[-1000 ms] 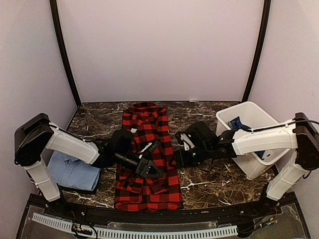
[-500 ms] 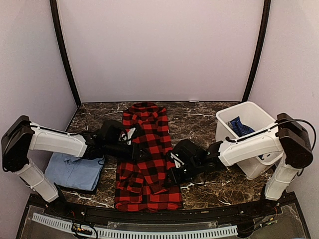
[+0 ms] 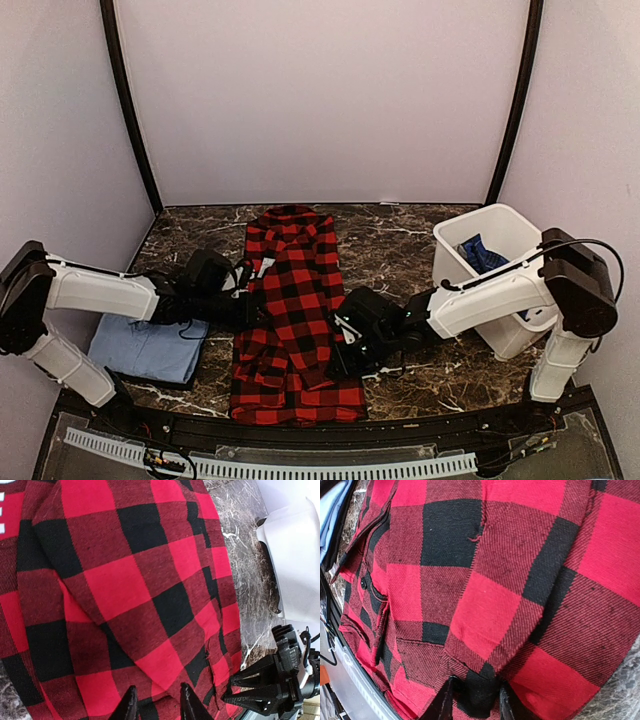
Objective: Fold and stack the long sleeve shirts
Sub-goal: Smooth out the rectangle-folded shirt at the center of the board.
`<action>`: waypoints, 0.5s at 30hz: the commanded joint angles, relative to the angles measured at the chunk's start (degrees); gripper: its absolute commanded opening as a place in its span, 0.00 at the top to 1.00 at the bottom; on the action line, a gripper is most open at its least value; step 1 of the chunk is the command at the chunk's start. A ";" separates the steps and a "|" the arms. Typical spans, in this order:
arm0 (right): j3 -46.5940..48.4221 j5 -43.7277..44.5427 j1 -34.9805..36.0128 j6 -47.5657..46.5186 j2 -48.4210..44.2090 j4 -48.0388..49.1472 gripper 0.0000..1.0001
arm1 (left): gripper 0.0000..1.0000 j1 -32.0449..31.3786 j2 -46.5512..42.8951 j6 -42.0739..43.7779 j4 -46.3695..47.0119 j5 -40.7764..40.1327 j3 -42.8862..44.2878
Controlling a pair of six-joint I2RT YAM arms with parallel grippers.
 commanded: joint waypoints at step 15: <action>4.63 6.04 1.59 1.30 -4.06 -10.55 1.00 | 0.76 0.06 -4.11 -0.76 -4.47 3.21 -5.10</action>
